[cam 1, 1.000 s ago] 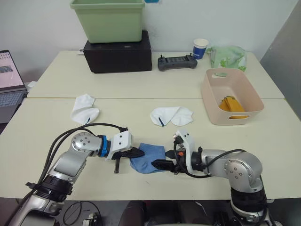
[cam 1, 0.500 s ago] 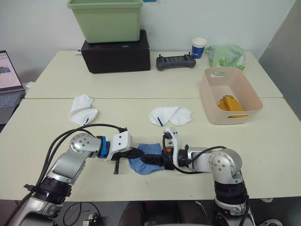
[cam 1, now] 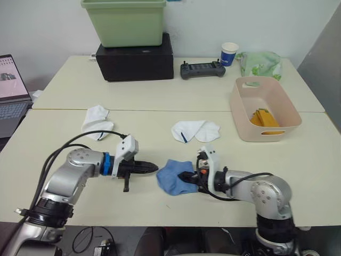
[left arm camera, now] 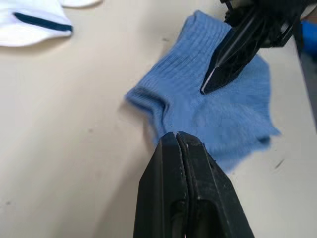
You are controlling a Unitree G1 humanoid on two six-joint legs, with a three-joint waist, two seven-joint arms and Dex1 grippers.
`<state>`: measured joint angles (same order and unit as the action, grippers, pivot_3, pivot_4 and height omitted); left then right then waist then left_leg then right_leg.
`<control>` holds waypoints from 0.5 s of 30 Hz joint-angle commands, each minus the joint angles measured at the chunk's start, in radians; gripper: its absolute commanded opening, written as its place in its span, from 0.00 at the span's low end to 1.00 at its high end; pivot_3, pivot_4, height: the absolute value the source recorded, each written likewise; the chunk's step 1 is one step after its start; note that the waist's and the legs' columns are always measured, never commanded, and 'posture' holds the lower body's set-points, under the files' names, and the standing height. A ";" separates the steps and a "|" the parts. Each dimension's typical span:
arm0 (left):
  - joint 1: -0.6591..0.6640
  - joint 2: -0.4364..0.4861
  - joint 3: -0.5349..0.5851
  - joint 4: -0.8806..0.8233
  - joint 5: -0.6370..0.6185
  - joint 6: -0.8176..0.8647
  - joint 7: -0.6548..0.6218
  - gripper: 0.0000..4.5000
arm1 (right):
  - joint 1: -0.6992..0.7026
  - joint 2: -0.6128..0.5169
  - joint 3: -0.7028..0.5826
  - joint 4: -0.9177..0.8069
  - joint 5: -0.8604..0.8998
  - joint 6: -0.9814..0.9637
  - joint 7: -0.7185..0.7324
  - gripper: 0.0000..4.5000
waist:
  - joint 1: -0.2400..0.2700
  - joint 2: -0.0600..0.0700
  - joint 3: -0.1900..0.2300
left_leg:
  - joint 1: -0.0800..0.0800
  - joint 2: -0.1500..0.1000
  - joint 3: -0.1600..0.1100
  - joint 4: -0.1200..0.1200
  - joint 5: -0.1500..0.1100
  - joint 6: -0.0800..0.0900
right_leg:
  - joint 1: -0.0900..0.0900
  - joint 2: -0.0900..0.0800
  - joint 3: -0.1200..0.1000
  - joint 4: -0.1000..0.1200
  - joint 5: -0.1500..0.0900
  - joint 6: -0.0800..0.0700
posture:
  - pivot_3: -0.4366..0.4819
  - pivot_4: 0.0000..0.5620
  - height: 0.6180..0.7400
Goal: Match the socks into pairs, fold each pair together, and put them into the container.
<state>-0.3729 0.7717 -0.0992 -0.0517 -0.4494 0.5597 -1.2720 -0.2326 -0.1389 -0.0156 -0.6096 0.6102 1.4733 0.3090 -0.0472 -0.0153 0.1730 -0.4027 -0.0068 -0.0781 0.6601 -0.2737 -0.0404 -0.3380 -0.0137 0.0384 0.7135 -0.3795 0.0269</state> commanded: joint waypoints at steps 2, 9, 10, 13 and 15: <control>-0.129 -0.063 0.010 -0.096 -0.072 0.095 0.053 0.34 | 0.078 -0.090 -0.111 -0.287 0.042 -0.020 0.005 0.00 | 0.006 0.000 0.000 | -0.001 0.000 0.000 0.000 0.000 0.000 | 0.000 0.000 0.000 -0.001 0.000 0.000 | 0.48 0.27 0.88; -0.296 -0.169 -0.100 -0.117 -0.018 0.086 0.093 0.83 | 0.301 -0.237 -0.325 -0.438 0.097 -0.295 0.032 0.00 | 0.005 -0.001 0.001 | -0.002 0.000 0.002 0.001 0.000 0.000 | 0.000 0.000 0.001 -0.001 0.000 0.000 | 0.48 0.27 0.88; -0.319 -0.194 -0.116 -0.099 0.003 0.063 0.104 0.90 | 0.312 -0.274 -0.366 -0.438 0.101 -0.345 -0.008 0.00 | 0.005 -0.001 0.001 | -0.001 0.000 0.003 0.001 0.000 0.000 | 0.001 0.000 0.002 -0.001 0.000 0.000 | 0.48 0.27 0.88; -0.369 -0.264 -0.133 -0.047 0.028 0.034 0.140 1.00 | 0.347 -0.435 -0.467 -0.438 0.008 -0.459 -0.036 0.00 | 0.006 -0.001 0.003 | 0.000 0.000 0.004 0.001 0.000 0.000 | 0.001 0.001 0.002 0.000 0.000 0.000 | 0.48 0.27 0.88; -0.377 -0.280 -0.146 -0.041 0.031 0.042 0.137 1.00 | 0.348 -0.517 -0.519 -0.421 -0.062 -0.499 -0.020 0.00 | 0.005 -0.003 0.004 | 0.000 -0.001 0.004 0.001 0.000 0.000 | 0.002 0.001 0.003 -0.001 0.000 0.000 | 0.48 0.27 0.88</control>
<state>-0.7350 0.4943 -0.2392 -0.0846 -0.4256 0.6080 -1.1409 0.1149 -0.6250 -0.4807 -0.9620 0.5999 1.0365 0.2817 -0.0417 -0.0182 0.1767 -0.4030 -0.0071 -0.0745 0.6609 -0.2735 -0.0406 -0.3366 -0.0122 0.0409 0.7124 -0.3795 0.0270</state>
